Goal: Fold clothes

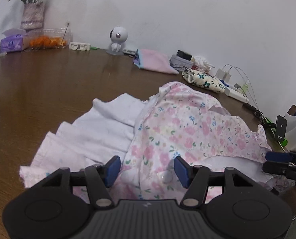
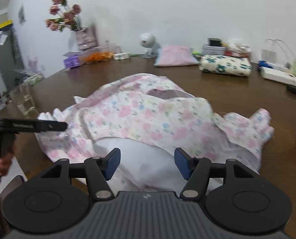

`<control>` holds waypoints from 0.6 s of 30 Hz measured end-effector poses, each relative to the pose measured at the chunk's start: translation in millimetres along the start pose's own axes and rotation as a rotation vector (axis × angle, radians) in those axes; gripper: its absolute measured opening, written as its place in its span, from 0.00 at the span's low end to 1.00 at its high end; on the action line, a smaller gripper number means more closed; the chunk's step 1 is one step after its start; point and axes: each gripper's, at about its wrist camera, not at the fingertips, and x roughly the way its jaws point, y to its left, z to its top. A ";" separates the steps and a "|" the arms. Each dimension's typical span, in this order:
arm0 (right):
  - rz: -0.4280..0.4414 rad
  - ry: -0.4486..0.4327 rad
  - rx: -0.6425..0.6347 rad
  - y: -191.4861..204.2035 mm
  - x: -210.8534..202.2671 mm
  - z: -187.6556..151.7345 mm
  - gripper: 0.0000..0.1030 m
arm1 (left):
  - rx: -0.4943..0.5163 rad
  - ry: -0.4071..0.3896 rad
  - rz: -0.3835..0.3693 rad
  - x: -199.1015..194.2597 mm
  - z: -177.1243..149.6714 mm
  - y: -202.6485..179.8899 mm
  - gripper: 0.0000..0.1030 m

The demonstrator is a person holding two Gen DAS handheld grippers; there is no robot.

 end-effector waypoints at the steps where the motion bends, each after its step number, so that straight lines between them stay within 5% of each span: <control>1: 0.004 0.003 -0.020 2.5 5.8 2.5 0.60 | -0.004 -0.002 0.000 0.1 -0.1 1.0 0.56; 2: -0.004 0.008 -0.025 2.9 11.9 4.8 0.59 | -0.006 -0.006 -0.001 -0.7 -0.3 1.7 0.52; 4: -0.009 0.024 -0.023 1.9 23.0 8.8 0.58 | -0.009 -0.015 -0.003 -2.3 -0.6 3.1 0.28; 5: 0.003 0.039 -0.016 1.3 26.7 9.6 0.58 | -0.024 -0.021 -0.026 -3.6 0.0 4.2 0.07; 13: 0.194 0.046 -0.065 11.0 15.2 -10.4 0.58 | -0.047 -0.075 -0.532 -59.2 2.9 14.0 0.00; 16: 0.222 0.053 -0.058 11.4 14.4 -11.5 0.56 | -0.033 -0.078 -0.591 -76.7 -10.2 29.0 0.00; 18: 0.231 0.069 -0.069 13.5 16.2 -11.9 0.38 | -0.048 -0.045 -0.541 -76.5 -23.4 37.1 0.00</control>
